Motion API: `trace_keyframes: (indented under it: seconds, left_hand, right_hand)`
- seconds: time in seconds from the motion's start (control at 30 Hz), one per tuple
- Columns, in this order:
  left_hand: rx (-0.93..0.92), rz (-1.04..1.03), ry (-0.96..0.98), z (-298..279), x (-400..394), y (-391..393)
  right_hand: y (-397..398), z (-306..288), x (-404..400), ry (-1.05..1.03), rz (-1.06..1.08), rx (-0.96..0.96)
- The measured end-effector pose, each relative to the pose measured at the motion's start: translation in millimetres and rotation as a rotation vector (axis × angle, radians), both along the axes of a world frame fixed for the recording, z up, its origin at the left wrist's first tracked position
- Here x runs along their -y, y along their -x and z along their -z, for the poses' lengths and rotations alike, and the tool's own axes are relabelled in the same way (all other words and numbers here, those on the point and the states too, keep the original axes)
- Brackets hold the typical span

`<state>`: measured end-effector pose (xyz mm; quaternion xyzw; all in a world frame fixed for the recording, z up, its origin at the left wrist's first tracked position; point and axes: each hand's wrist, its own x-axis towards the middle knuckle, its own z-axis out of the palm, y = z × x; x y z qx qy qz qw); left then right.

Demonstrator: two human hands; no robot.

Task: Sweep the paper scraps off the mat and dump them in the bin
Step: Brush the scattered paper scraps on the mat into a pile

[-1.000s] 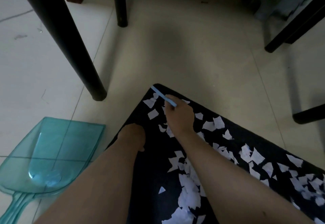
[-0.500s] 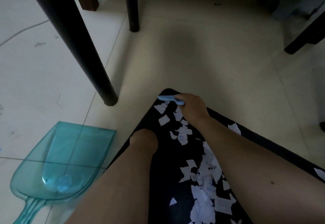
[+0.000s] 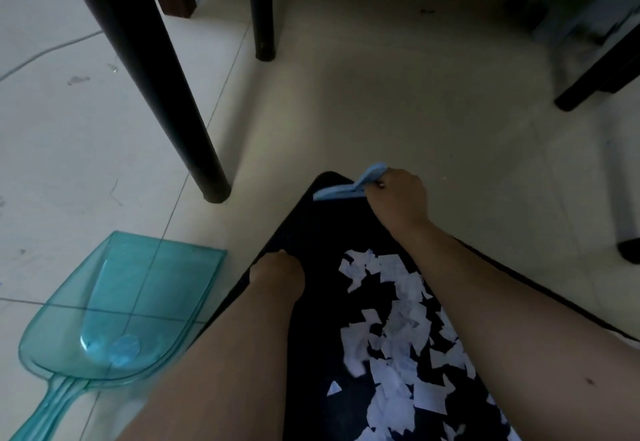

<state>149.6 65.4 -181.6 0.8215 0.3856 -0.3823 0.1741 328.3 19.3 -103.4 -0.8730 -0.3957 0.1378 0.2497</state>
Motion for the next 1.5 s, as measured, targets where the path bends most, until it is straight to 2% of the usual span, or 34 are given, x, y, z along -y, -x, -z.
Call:
trace_keyframes:
  seconds: [0.1, 0.17, 0.27, 0.43, 0.63, 0.77, 0.83, 0.9, 0.97, 1.13, 1.27, 1.5]
  left_hand:
    - [0.002, 0.032, 0.018, -0.2, -0.2, -0.9]
    - [-0.013, 0.028, 0.040, -1.4, -0.1, -2.6]
    - [-0.027, 0.021, 0.041, 1.1, 1.6, -3.9]
    - [-0.036, 0.049, -0.016, -6.8, 10.1, -2.5]
    - [-0.013, 0.038, -0.055, -9.5, 17.8, 4.9]
    - [0.023, -0.030, -0.073, -16.6, 33.1, 0.6]
    - [0.098, -0.005, -0.101, -21.2, 40.6, -7.2]
    - [0.153, 0.055, -0.106, -23.6, 44.2, -18.0]
    - [0.133, 0.101, -0.075, -24.4, 45.1, -27.8]
    - [0.038, 0.107, -0.051, -22.4, 42.4, -42.0]
    - [-0.005, 0.105, -0.035, -24.6, 41.1, -47.4]
    - [0.001, 0.108, -0.056, -28.2, 47.5, -41.9]
  right_hand:
    - [2.8, 9.9, 1.5, -0.014, -0.026, -0.206]
    - [0.8, 21.3, 9.6, 0.078, -0.156, -0.264]
    - [-2.5, 35.1, 26.7, 0.222, -0.319, -0.170]
    - [0.4, 26.2, 54.8, 0.305, -0.430, -0.057]
    - [-4.3, 5.6, 70.0, 0.461, -0.374, 0.009]
    - [-17.0, 2.1, 74.2, 0.256, -0.051, 0.007]
    - [-22.5, 2.1, 73.9, 0.130, 0.090, -0.062]
    - [-28.5, 3.5, 72.5, 0.031, 0.132, -0.161]
    - [-33.8, 4.6, 70.5, -0.035, 0.136, -0.223]
    - [-43.6, 12.8, 52.6, -0.057, 0.077, -0.101]
    - [-41.1, 23.3, 51.2, 0.125, -0.073, -0.105]
    - [-37.3, 21.2, 85.8, 0.336, -0.258, 0.004]
